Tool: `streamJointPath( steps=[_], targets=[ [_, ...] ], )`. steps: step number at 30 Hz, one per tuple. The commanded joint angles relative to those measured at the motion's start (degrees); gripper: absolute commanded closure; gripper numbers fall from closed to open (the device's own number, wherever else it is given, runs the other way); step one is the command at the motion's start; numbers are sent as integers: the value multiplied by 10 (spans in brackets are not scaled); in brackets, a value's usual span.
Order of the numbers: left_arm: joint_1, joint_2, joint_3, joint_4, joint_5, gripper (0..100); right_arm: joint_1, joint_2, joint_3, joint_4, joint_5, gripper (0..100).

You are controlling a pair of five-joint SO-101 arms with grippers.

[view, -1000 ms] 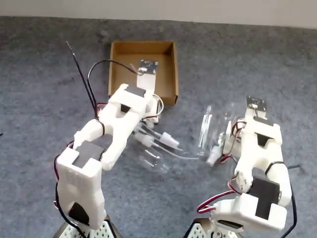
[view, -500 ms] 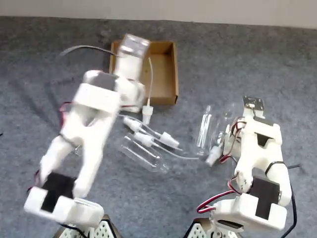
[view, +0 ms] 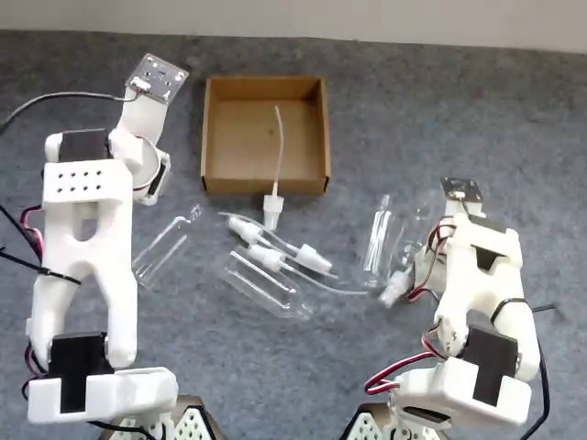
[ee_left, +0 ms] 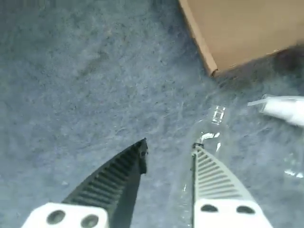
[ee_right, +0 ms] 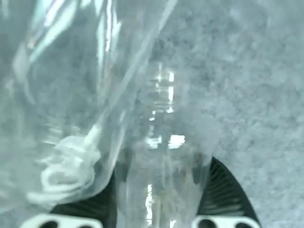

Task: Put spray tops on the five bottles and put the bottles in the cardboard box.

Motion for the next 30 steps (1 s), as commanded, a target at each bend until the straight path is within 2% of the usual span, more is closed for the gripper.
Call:
streamJointPath(
  steps=[1,5,8,10,13,17,23,26,30],
  targets=[
    [37,-28,-5,7,0,986,-19,0,-15,-12,3,896],
    [144,-18,2,-3,68,889,-25,0,-14,-13,1,896],
    [219,26,17,-75,129,878,-23,0,-4,-37,0,896],
    [243,73,22,-135,179,887,-22,-1,20,-71,-12,896],
    [249,139,15,-190,244,888,-22,-1,42,-98,-25,896],
    [250,211,-16,-221,279,888,-26,-1,48,-98,-24,896],
    [250,295,-59,-221,291,896,-26,-1,50,-100,-24,896],
    [251,320,-75,-220,288,989,-26,-1,51,-100,-24,896],
    [250,318,-78,-216,288,999,-26,0,51,-101,-25,896]
  ],
)
